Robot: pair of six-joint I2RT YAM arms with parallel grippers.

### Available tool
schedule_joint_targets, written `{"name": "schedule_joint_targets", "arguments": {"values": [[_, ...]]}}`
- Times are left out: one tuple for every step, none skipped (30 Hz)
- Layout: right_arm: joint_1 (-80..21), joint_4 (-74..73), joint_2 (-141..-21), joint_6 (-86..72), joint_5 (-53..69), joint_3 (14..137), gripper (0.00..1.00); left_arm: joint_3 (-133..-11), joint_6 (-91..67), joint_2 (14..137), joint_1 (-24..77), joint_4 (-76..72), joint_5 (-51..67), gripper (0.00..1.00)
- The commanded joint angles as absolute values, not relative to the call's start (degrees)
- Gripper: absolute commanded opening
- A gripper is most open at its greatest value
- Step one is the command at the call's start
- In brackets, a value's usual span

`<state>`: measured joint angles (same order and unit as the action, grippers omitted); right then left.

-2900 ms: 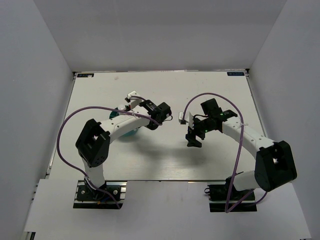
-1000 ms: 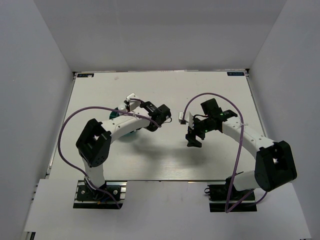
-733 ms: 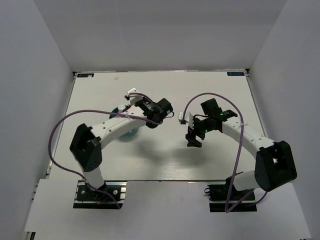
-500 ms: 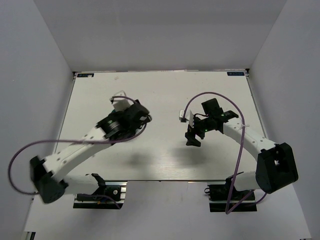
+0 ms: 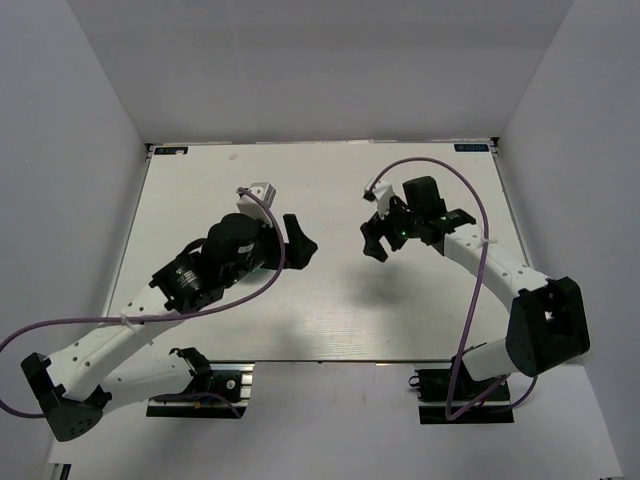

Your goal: Organize the makeup

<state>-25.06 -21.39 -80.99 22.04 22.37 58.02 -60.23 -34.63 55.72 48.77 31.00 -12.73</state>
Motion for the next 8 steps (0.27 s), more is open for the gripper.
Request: {"name": "schedule_joint_targets", "arguments": {"values": [[-24.43,-17.50,-81.12,14.95,14.77,61.79,0.89,-58.37,-31.99,52.39,49.04,29.18,-7.56,0.98],[-24.17,-17.49,-80.60,14.51,14.07,61.70,0.89,-58.36,-32.25,51.86,49.04,29.09,-7.82,0.98],[-24.08,-16.36,-79.81,14.33,13.19,61.53,0.89,-57.40,-32.69,51.16,49.04,28.83,-7.91,0.98],[-24.00,-15.65,-79.20,13.46,12.66,60.48,0.89,-56.96,-32.96,50.20,49.04,28.74,-8.00,0.98],[-23.91,-14.60,-78.49,12.66,12.13,59.69,0.89,-56.69,-33.05,49.66,49.04,28.74,-8.00,0.98],[-23.82,-12.24,-77.01,11.87,10.82,58.89,0.89,-55.99,-33.48,49.31,49.04,28.74,-8.09,0.98],[-23.56,-11.26,-76.21,11.34,10.29,57.41,0.89,-55.73,-33.57,48.96,49.04,28.74,-8.09,0.98],[-23.47,-10.38,-74.72,10.47,9.67,56.78,0.89,-55.55,-33.75,48.69,49.04,28.83,-8.09,0.98]]}}
